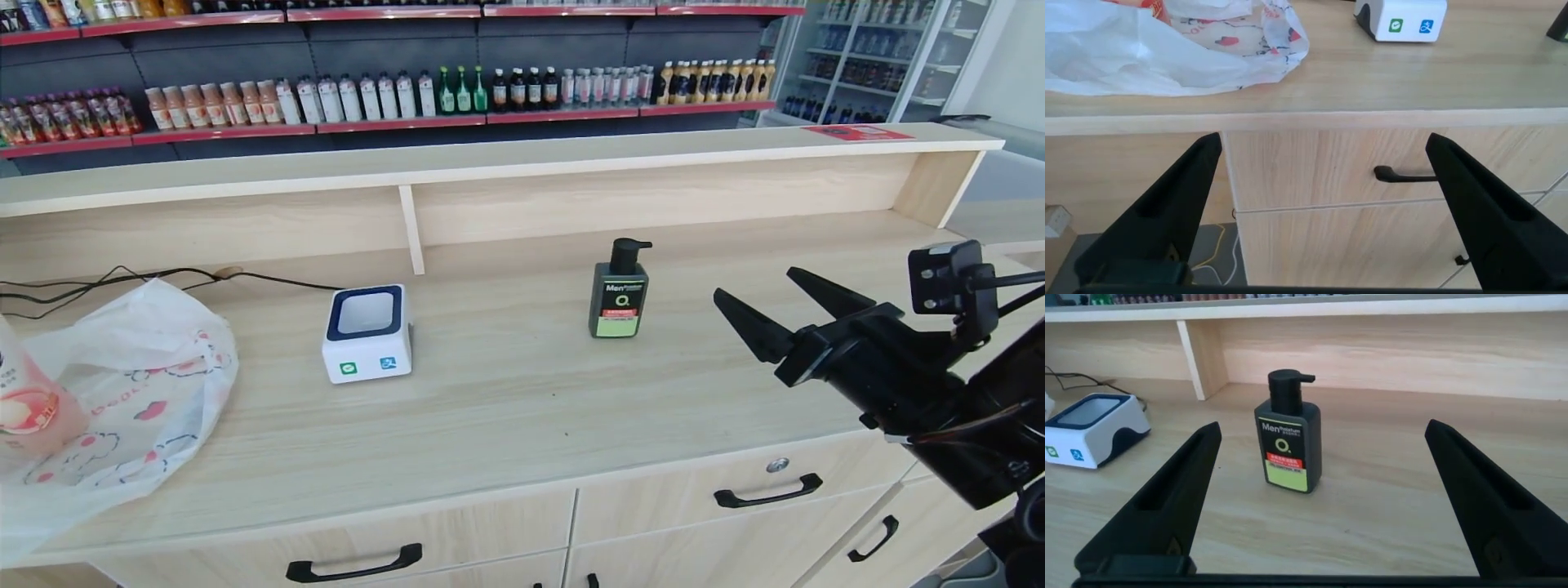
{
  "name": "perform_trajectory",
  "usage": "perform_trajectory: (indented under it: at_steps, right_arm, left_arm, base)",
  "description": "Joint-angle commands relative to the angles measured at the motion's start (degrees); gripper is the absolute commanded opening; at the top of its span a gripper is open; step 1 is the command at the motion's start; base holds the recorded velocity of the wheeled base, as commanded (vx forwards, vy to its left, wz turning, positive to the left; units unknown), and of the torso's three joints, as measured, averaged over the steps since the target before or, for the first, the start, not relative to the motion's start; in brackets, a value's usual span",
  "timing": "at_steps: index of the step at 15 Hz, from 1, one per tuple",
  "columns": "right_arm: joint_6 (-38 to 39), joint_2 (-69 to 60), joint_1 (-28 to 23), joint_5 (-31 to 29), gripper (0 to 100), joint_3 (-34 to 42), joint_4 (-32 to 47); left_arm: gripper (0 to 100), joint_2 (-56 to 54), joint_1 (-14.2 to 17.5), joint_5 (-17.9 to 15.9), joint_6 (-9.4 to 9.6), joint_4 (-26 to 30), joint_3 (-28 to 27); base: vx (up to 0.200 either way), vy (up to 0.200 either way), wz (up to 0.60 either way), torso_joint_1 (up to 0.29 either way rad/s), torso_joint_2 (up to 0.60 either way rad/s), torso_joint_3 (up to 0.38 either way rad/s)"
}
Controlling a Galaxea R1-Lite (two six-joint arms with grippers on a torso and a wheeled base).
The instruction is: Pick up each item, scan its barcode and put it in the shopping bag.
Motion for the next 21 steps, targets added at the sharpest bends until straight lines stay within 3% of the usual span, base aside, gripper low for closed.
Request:
perform_trajectory:
  at_steps: [1,8,12,21]
  right_arm:
    - [0.02,0.64,-0.39,0.01,100,-0.24,-0.06]
    - [0.11,5.82,-1.97,0.01,100,-1.21,-0.06]
    - [-0.42,9.25,-5.75,0.01,100,-3.31,-0.06]
    - [-0.25,12.15,-5.57,0.01,100,-5.07,-0.06]
  left_arm:
    - [100,-0.02,0.07,0.0,-0.06,0.0,0.02]
    - [100,-0.02,0.07,0.0,-0.06,0.0,0.02]
    - [100,-0.02,0.07,0.0,0.03,0.0,0.02]
    - [100,-0.02,0.07,0.0,0.12,0.0,0.02]
  base:
    - [0.0,0.0,0.6,0.002,0.0,0.002]
    - [0.0,0.0,0.0,0.0,0.0,0.0]
    - [0.0,0.0,0.0,0.0,0.0,0.0]
    - [0.0,0.0,0.0,0.0,0.0,0.0]
